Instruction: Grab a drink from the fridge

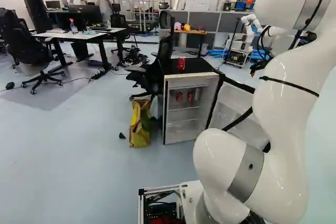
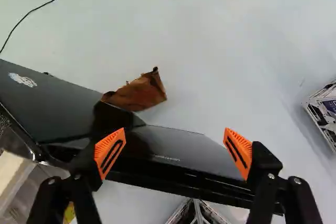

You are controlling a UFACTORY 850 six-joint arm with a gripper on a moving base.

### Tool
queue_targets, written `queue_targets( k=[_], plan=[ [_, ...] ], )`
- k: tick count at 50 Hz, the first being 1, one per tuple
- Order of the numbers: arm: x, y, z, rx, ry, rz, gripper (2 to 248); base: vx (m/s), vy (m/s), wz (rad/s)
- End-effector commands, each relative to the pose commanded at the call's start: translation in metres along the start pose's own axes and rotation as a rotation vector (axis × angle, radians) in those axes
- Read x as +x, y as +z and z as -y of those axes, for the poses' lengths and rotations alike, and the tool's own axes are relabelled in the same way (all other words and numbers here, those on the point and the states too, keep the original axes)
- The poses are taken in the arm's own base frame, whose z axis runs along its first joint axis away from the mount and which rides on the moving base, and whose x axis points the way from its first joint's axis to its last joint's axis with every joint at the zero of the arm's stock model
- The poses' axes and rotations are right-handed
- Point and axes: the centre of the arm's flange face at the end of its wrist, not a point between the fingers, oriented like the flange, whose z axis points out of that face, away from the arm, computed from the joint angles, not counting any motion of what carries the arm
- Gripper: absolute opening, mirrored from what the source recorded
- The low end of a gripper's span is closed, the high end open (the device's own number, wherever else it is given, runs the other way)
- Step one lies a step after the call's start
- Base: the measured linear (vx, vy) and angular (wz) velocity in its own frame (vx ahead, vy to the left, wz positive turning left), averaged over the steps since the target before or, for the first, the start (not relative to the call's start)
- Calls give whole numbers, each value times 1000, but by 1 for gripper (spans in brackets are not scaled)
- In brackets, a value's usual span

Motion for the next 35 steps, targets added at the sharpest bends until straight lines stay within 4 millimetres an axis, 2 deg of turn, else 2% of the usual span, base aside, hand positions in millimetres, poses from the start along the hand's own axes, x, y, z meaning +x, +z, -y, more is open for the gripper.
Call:
queue_targets(
  k=[21,35],
  plan=[
    [23,48,-14,-10,17,4,247,0,0,0],
    [21,70,-19,-14,23,23,247,0,0,0]
  ],
)
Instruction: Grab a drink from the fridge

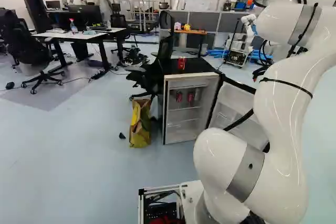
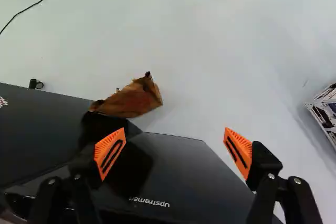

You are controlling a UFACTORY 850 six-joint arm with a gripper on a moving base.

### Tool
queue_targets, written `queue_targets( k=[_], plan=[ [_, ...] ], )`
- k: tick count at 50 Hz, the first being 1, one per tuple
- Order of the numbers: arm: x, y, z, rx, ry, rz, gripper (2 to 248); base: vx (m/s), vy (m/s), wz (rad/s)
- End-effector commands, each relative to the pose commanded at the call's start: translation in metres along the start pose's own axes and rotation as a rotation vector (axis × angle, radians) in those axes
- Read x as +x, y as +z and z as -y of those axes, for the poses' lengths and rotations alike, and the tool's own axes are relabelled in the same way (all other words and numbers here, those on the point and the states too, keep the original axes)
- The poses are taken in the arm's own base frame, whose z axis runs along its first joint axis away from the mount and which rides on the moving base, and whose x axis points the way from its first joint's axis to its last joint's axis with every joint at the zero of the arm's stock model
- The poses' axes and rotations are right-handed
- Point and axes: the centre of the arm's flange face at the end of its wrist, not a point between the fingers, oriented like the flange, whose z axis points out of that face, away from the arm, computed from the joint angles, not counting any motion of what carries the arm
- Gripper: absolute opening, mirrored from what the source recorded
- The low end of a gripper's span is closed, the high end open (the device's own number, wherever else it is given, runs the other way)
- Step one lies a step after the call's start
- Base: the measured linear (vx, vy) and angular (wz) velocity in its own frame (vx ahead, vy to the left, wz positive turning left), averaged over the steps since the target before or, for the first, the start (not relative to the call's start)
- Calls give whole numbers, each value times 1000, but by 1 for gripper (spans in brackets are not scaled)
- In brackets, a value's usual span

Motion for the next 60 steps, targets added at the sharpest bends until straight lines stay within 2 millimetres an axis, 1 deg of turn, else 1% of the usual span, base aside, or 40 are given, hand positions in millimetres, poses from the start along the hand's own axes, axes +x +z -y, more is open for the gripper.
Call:
queue_targets(
  k=[14,35,60],
  plan=[
    [-5,19,-1,-1,1,24,247,0,0,0],
    [-10,18,-1,-1,1,61,247,0,0,0],
    [-27,10,-6,-5,8,129,247,0,0,0]
  ],
)
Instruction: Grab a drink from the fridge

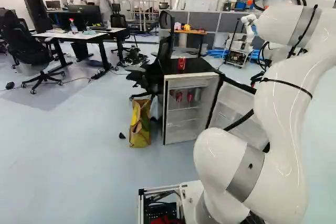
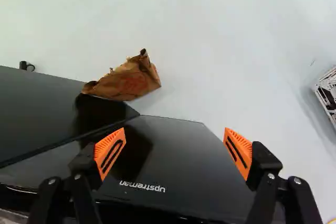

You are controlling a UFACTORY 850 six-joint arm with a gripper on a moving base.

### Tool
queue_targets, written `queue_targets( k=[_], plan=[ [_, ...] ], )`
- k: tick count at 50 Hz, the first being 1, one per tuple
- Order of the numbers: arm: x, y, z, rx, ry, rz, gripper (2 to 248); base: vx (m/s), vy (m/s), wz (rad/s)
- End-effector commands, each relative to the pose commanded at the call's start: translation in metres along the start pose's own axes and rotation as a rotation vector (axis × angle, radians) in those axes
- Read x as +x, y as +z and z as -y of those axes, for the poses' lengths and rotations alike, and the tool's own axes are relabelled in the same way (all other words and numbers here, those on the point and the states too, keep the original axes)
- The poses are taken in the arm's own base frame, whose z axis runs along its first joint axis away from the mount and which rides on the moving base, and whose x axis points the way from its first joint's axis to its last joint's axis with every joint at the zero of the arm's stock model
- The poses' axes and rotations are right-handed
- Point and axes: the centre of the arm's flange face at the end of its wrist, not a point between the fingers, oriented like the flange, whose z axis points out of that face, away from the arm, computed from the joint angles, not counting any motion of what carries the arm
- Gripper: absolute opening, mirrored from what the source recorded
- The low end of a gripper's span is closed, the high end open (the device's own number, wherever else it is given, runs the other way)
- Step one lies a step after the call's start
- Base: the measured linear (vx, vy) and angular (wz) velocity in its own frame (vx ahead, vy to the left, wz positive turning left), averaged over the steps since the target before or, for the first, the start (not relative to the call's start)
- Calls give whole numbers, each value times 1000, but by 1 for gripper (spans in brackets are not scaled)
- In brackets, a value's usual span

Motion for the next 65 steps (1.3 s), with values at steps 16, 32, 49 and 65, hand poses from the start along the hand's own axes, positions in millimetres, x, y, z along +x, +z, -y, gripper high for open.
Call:
queue_targets(
  k=[16,32,49,65],
  plan=[
    [-16,-6,-3,-2,4,49,247,0,0,0],
    [-34,-13,-3,-3,3,90,247,0,0,0],
    [-56,-22,3,-1,-5,115,247,0,0,0],
    [-78,-30,10,2,-17,138,247,0,0,0]
  ],
)
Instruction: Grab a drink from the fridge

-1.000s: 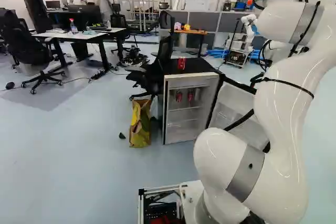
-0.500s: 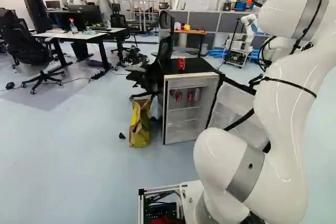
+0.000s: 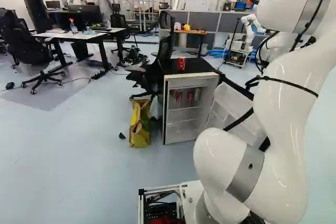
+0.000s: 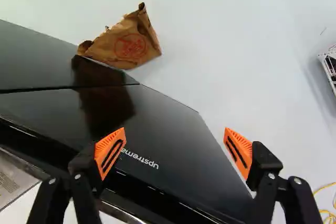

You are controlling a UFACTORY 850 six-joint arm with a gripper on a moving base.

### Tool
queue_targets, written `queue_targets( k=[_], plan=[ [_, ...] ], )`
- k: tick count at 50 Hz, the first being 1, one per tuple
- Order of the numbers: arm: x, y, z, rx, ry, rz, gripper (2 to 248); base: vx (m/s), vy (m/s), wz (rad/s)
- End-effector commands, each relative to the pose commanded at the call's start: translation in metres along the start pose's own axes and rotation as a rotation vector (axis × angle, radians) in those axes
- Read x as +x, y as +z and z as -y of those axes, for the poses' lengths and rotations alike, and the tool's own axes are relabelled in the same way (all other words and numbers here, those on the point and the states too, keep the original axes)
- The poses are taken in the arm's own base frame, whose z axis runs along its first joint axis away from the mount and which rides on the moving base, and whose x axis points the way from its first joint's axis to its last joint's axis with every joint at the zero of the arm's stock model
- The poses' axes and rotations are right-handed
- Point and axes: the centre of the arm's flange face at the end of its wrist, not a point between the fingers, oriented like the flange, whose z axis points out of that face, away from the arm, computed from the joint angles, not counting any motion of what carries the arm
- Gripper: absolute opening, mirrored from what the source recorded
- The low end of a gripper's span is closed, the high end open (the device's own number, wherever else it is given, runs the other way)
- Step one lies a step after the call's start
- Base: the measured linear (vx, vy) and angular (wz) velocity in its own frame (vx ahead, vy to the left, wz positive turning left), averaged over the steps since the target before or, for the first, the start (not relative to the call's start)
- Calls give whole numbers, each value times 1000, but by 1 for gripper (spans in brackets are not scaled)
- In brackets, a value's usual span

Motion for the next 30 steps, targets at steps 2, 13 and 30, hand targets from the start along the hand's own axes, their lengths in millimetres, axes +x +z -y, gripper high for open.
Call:
queue_targets(
  k=[2,13,30],
  plan=[
    [-3,-1,1,0,-2,3,247,0,0,0],
    [-20,-5,8,2,-13,19,247,0,0,0],
    [-49,-11,19,5,-36,44,247,0,0,0]
  ],
)
